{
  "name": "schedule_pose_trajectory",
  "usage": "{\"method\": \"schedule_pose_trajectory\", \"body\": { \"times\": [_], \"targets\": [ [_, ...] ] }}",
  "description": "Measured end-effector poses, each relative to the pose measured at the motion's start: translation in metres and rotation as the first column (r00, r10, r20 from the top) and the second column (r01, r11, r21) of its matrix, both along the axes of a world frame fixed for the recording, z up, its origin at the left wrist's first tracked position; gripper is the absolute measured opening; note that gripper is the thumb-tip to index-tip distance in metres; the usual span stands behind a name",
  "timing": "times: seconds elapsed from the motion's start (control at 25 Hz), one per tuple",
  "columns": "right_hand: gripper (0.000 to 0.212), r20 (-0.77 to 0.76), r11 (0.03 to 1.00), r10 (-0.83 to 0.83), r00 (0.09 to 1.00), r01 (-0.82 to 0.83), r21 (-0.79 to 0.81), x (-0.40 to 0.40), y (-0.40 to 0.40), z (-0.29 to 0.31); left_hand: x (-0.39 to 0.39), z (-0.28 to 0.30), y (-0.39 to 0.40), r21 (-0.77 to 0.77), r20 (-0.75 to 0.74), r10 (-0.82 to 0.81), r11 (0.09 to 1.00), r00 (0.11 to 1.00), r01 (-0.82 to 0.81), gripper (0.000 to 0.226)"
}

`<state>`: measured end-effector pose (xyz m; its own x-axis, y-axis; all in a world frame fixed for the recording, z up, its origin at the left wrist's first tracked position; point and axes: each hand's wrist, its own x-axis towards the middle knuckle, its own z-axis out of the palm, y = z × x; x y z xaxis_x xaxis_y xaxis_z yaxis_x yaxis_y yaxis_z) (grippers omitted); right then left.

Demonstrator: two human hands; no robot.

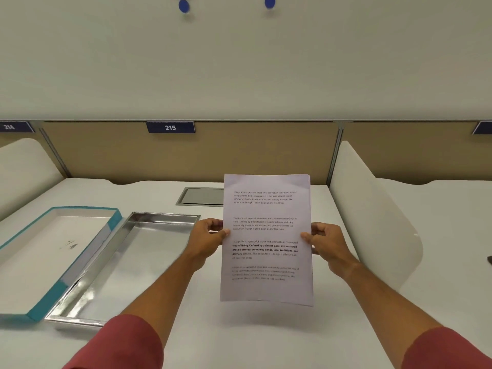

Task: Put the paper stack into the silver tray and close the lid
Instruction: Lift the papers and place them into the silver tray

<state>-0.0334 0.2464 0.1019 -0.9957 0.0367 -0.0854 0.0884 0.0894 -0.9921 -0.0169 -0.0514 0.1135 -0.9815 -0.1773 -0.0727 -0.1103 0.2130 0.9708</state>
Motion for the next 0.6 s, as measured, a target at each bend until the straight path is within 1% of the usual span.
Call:
{"method": "schedule_pose_trajectory", "body": {
  "times": [0.08,0.24,0.36,0.44,0.6],
  "targets": [
    [0.019,0.021,1.0,0.014,1.0,-0.014,0.001,0.001,-0.008,0.002,0.005,0.002,-0.006,-0.004,0.018,0.04,0.999,0.999,-0.04,0.023],
    [0.013,0.061,0.999,0.042,0.997,-0.042,-0.005,0.002,-0.03,-0.001,0.014,0.002,-0.024,0.04,0.094,0.125,0.991,0.988,-0.129,0.019],
    [0.01,0.1,0.999,0.045,0.994,-0.046,0.002,-0.001,-0.056,-0.002,0.018,0.002,-0.048,0.025,0.129,0.17,0.984,0.977,-0.175,0.016],
    [0.013,0.123,0.998,0.05,0.991,-0.053,0.018,-0.004,-0.079,-0.002,0.019,0.002,-0.069,0.011,0.145,0.188,0.981,0.971,-0.191,0.012],
    [0.02,0.168,0.998,0.04,0.985,-0.046,0.033,-0.009,-0.133,-0.003,0.013,0.0,-0.121,-0.039,0.161,0.237,0.971,0.958,-0.234,0.022]
  ]
}}
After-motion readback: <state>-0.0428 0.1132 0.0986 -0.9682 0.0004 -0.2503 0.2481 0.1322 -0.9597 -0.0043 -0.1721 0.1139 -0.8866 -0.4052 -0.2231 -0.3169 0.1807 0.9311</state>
